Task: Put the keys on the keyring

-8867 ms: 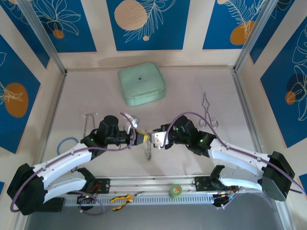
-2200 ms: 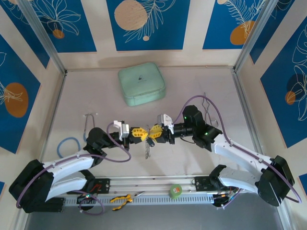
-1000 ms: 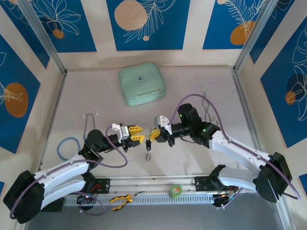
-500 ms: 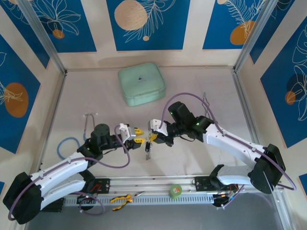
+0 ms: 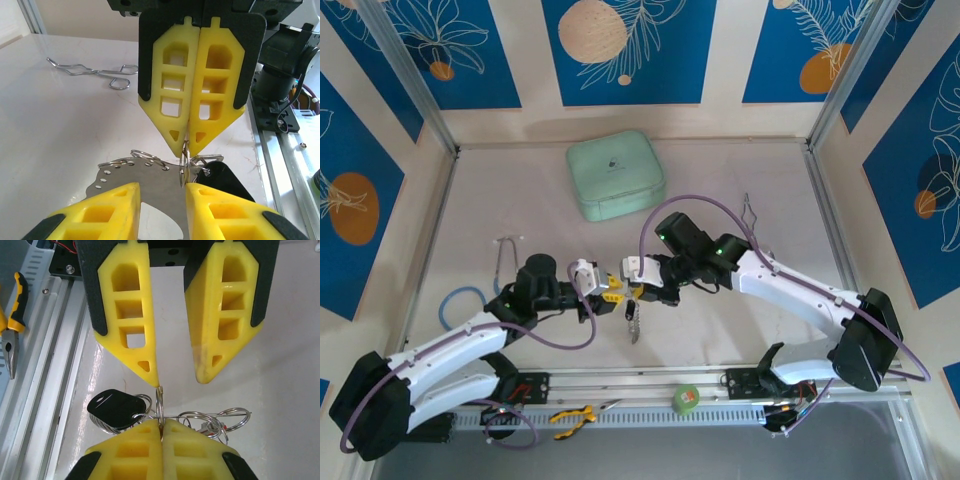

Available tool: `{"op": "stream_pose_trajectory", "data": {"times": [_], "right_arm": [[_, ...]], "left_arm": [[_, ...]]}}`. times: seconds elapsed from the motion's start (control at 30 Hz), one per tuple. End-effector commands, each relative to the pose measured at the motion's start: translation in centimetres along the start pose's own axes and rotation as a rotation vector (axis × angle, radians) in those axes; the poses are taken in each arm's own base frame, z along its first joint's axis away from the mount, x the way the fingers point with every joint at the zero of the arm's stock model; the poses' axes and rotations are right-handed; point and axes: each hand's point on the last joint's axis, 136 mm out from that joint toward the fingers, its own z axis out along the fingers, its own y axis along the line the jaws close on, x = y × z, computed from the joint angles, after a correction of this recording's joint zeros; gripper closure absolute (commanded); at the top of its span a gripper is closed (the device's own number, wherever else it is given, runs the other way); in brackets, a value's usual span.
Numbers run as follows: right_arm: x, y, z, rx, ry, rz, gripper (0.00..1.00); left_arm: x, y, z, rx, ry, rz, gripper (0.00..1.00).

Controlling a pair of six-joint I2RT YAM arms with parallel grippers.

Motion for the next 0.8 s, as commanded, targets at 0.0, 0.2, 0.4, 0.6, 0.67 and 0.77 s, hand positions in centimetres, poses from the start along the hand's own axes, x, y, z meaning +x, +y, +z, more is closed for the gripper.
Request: {"op": "stream_pose_trajectory", "data": {"times": [0.0,0.2,0.4,0.6,0.67,0.77], "right_arm": [[-1.4,-0.7,-0.4,0.027,-0.022,-0.048,1.0],[-2.0,-0.4,-0.1,0.014,-0.037,-0.055,1.0],[-2.7,-0.2,0.0,0.008,-0.061,-0.056,1.0],[-3.1,-0.6,-0.7,0.024,-0.115,-0.014,1.0],[-3.3,-0.9,-1.6,0.032,-0.178,0.035,0.96],[-2.9,-1.4,-2.5,0.042,-0.279,0.115,0.76]], "left_arm": [[-1.7,-0.6,-0.3,0.028,-0.025,0.047,0.7],[-2.2,-0.3,-0.1,0.026,-0.039,0.041,0.7],[-2.3,-0.4,0.3,0.047,-0.04,0.035,0.73],[-2.2,-0.7,0.2,0.067,-0.038,0.037,0.99],[-2.1,-0.9,0.2,0.074,-0.035,0.036,1.0],[-2.2,-0.9,0.0,0.066,-0.06,0.034,1.0]]}}
